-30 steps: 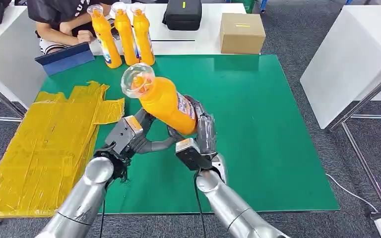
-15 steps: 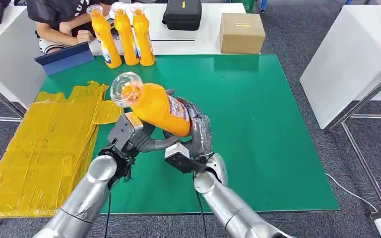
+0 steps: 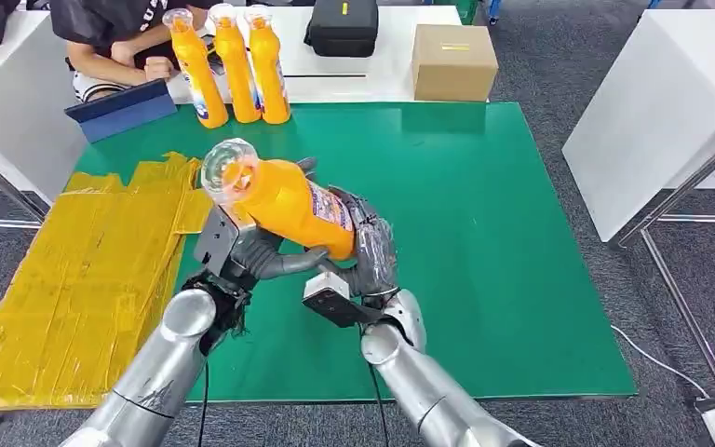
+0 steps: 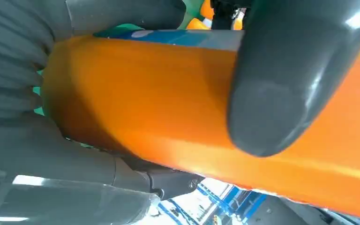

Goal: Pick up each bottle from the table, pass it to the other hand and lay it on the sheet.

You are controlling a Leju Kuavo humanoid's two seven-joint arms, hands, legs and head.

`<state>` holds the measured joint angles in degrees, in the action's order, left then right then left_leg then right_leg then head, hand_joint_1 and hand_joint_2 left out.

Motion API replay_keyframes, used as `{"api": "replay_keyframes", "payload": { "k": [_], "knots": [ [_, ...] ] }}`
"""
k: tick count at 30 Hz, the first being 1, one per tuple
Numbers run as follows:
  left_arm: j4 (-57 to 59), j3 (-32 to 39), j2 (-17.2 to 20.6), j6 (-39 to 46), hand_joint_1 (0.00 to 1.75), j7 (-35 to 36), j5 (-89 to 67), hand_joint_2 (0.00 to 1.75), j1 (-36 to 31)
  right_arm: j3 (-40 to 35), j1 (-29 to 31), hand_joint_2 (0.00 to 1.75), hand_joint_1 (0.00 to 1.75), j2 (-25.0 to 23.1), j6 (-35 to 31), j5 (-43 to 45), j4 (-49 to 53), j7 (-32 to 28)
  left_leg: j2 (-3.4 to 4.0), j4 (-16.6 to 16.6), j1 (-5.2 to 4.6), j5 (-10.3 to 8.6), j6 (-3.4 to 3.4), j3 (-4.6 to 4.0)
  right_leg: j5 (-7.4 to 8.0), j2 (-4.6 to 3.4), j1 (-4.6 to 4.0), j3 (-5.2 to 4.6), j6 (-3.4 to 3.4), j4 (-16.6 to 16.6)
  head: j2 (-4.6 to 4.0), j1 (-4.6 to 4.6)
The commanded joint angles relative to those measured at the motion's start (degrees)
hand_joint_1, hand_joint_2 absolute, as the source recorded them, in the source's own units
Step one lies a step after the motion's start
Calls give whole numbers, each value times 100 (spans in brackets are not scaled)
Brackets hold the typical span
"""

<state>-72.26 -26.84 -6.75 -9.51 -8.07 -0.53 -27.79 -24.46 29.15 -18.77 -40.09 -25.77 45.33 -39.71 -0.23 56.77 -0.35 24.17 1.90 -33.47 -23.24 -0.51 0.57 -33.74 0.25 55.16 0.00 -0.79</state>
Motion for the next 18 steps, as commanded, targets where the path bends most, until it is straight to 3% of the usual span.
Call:
{"api": "replay_keyframes", "payload": {
  "k": [1,18],
  "knots": [
    [-174,587,273,102,0,93,473,175,-233,247,39,175,175,-32,9,-205,-349,-29,4,0,6,10,-18,22,-9,2,-6,22,-7,-1,0,0],
    [-530,767,294,209,0,193,1165,175,5,655,28,175,175,-123,9,-269,-274,-29,1,1,6,10,-18,22,-9,5,-6,24,-5,-2,0,0]
  ]
}}
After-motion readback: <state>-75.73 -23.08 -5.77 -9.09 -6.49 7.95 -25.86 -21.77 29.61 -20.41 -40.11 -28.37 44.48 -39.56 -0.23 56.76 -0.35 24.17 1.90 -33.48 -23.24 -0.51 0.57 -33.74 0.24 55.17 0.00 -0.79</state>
